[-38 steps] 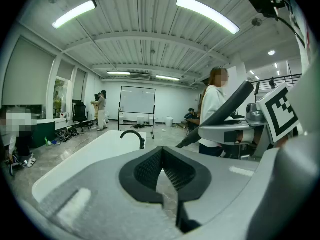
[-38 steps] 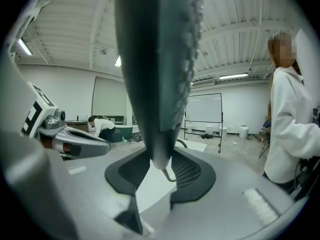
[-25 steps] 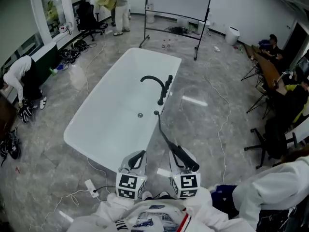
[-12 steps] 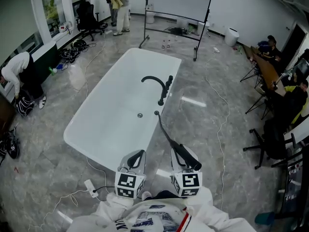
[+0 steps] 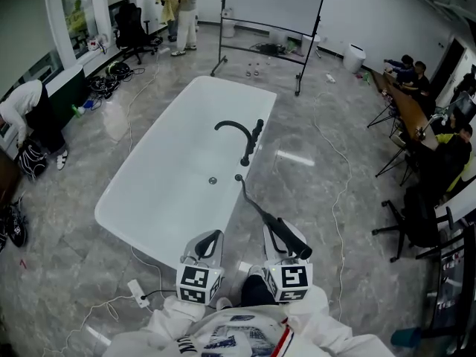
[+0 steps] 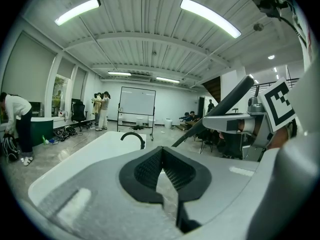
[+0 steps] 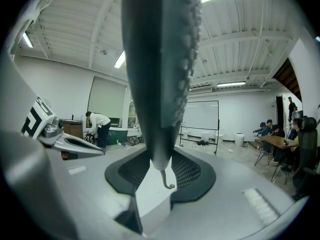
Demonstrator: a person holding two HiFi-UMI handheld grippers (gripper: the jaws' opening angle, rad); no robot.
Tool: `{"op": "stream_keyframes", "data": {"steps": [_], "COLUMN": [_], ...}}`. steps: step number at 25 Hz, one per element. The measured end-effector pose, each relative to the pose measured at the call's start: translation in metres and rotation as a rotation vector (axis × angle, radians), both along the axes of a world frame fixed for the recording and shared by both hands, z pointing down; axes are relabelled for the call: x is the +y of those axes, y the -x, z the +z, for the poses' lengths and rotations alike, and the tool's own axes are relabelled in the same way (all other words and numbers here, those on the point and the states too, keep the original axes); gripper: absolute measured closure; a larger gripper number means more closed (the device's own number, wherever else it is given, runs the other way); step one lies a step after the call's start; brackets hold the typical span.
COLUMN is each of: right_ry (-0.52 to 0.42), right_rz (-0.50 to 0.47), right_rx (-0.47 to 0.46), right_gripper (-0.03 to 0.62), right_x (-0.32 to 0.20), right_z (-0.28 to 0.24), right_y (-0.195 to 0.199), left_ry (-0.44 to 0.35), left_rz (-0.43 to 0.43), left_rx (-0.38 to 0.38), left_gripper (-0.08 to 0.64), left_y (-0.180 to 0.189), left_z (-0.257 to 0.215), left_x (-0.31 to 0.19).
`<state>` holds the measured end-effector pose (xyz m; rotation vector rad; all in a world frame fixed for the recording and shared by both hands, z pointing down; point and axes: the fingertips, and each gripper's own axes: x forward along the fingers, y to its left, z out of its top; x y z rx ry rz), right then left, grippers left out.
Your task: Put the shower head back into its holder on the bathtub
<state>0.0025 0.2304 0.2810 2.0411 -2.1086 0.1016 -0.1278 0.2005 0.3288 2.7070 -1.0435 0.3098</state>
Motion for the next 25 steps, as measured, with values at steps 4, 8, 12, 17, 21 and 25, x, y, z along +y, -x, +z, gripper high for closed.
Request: {"op": "stream_keyframes", "data": {"steps": [4,8,12,17,21,25], "right_ry": [-0.023,-0.069,-0.115,-0.122,-0.132,-0.149], "right_rz": [-0.017,-0.044,-0.066,-0.08,-0.101,-0.119], "right_rx": [-0.006,-0.011,-0.008,-0.013,-0.016,-0.025], "right_gripper": [0.456,0.456,0.456,0.456,0.456,0.456], "right_x": [-0.016,-0.037,-0.059,-0.085,-0.104,-0.12], "right_z": [-0.006,-0.026,-0.044,-0.049,-0.057,-0.065], "right_y": [-0.004,-0.005,-0.012,-0.026,-0.033,-0.041], "left_ry": [-0.001,0.001,-0.012,-0.036,-0.049,-0.063], "left_rz": [-0.009,-0.024,-0.037,-0.063,-0.093,-0.109], "left_rx": [-0.009,-0.016,-0.011,-0.01,-0.014,-0.02], "left_gripper": [0.561,0.561,0.561,0.561,0.561,0.561], "left_y": [-0.005,-0.01,-0.02,-0.03,-0.033,-0.042], "left_z": [0.003,0.005,0.0,-0.01,-0.02,-0.028], "left_x": [-0.015,-0.035,-0.057,-0.087,-0.11,-0.125]}}
